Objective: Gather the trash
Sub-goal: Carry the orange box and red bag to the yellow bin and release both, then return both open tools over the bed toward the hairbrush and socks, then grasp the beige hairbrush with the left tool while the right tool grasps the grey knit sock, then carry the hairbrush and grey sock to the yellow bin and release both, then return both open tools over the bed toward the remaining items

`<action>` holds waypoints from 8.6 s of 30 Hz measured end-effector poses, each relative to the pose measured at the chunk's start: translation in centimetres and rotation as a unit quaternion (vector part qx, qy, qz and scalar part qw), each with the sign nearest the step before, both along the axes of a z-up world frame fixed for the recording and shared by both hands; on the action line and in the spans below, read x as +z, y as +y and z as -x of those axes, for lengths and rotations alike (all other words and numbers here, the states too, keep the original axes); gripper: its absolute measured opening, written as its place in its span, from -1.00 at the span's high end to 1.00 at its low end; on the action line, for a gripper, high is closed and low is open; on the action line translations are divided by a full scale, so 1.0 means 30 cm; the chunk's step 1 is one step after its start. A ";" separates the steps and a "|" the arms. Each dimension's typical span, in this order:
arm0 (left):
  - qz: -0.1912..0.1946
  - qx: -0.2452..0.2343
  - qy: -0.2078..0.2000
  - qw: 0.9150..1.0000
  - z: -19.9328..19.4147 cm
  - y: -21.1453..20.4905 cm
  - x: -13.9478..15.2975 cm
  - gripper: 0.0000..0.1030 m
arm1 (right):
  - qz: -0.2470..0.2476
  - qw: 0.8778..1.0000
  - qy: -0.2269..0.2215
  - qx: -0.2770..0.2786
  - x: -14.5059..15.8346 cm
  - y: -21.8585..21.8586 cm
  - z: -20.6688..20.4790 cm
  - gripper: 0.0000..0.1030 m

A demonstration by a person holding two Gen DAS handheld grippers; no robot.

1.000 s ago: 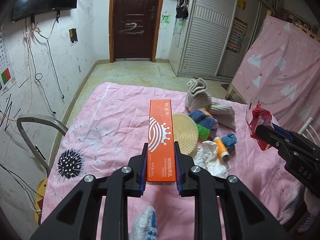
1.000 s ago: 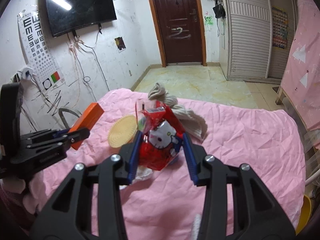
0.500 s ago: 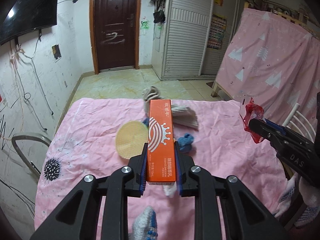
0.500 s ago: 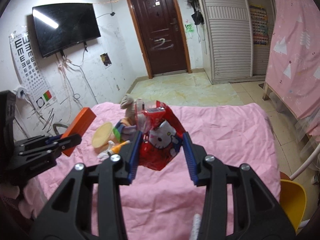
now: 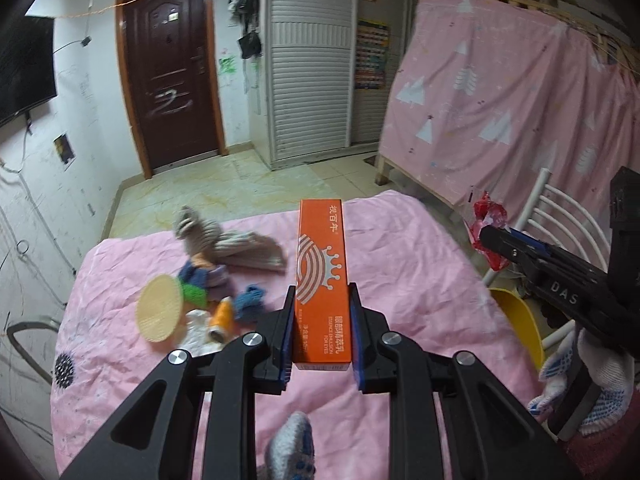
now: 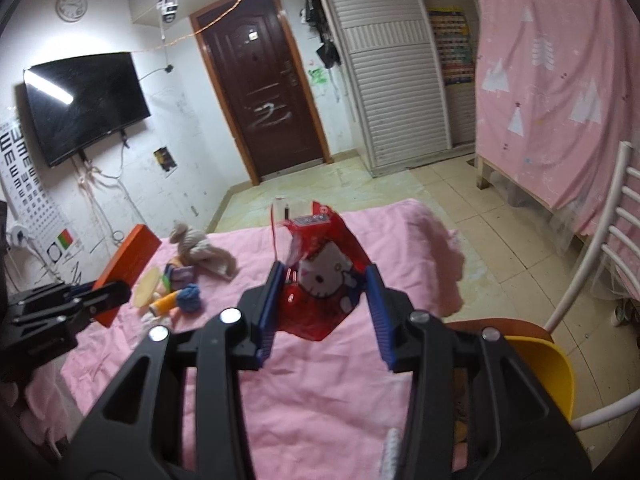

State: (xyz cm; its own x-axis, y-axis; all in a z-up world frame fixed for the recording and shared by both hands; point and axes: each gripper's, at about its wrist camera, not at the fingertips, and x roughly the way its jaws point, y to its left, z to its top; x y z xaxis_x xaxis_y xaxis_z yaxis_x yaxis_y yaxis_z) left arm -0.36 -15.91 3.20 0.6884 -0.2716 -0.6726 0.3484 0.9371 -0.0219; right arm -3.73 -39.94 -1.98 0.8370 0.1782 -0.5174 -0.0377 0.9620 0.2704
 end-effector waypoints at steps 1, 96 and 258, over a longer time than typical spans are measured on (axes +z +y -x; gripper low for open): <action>0.001 -0.010 -0.003 1.000 0.008 -0.028 0.004 0.74 | 0.000 1.000 0.000 -0.006 -0.002 -0.021 0.006 0.24; 0.069 0.029 0.016 0.997 -0.169 0.317 -0.141 0.19 | 0.034 0.995 0.059 0.075 -0.067 0.348 -0.273 -0.26; 0.014 -0.240 0.073 0.968 0.087 -0.857 -0.222 -0.05 | -0.153 0.974 0.056 -0.160 -0.311 -0.734 0.177 -0.23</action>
